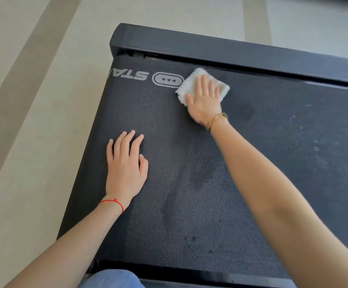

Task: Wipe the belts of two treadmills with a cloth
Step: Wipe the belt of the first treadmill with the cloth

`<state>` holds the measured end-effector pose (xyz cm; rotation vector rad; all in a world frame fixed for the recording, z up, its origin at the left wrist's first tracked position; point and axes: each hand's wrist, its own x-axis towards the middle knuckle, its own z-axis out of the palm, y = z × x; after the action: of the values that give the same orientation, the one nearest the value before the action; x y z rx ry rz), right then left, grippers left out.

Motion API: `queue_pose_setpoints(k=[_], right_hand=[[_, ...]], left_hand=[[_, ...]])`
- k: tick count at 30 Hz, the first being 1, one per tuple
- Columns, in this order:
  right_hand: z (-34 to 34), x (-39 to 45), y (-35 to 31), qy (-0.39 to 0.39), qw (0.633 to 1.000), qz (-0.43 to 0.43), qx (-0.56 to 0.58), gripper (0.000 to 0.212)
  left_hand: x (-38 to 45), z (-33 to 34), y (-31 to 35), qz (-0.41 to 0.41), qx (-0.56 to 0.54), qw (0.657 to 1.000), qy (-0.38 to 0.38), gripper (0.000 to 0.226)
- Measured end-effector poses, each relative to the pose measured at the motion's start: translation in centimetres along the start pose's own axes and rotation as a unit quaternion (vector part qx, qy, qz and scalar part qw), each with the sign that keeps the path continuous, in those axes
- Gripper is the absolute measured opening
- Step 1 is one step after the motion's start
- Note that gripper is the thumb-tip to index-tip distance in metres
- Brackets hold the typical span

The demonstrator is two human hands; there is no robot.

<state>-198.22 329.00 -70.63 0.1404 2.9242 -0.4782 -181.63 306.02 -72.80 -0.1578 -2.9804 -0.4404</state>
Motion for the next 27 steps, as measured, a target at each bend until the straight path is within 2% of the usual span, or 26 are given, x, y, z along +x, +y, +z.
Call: queue_pose_setpoints(k=[3,6,8,10,13,15,18,23,25,27], right_hand=[[2.0,-4.7,-1.7,-0.013,0.987,-0.157,-0.036,0.061],[2.4,-8.0,0.4,-0.008,0.971,-0.228,-0.065,0.059],[1.2,-6.5,2.9,0.016,0.973,-0.21,-0.097,0.058],[-0.6,-2.8,5.3,0.031,0.983,-0.14,-0.119,0.058],[-2.5,2.5,5.8,-0.003,0.998,-0.001,-0.058,0.063],[-2.2,4.1,3.9,-0.015,0.999,0.039,-0.028,0.063],[-1.0,3.2,0.3,-0.011,0.999,-0.025,-0.039,0.059],[1.4,-2.4,-2.1,-0.02,0.958,-0.271,-0.093,0.055],[0.8,-2.1,-0.3,-0.011,0.957,-0.276,-0.094,0.054],[-0.5,0.3,2.2,0.028,0.977,-0.19,-0.093,0.055]], left_hand=[[-0.1,-0.1,0.0,0.006,-0.003,1.0,0.006,0.049],[-0.2,-0.2,0.0,0.007,-0.003,1.0,0.001,0.048],[-0.2,-0.2,-0.1,0.005,-0.001,1.0,-0.002,0.048],[-0.1,-0.1,0.0,0.004,0.003,1.0,-0.003,0.049],[-0.1,0.1,0.0,0.004,0.012,1.0,-0.001,0.049],[0.0,0.1,0.0,0.003,0.019,1.0,-0.002,0.05],[0.0,0.1,0.1,0.005,0.02,1.0,0.001,0.05],[-0.1,0.2,0.0,0.007,0.012,1.0,0.007,0.049],[-0.1,0.1,0.0,0.007,0.007,1.0,0.008,0.048],[0.0,0.1,0.0,0.006,0.003,1.0,0.003,0.047]])
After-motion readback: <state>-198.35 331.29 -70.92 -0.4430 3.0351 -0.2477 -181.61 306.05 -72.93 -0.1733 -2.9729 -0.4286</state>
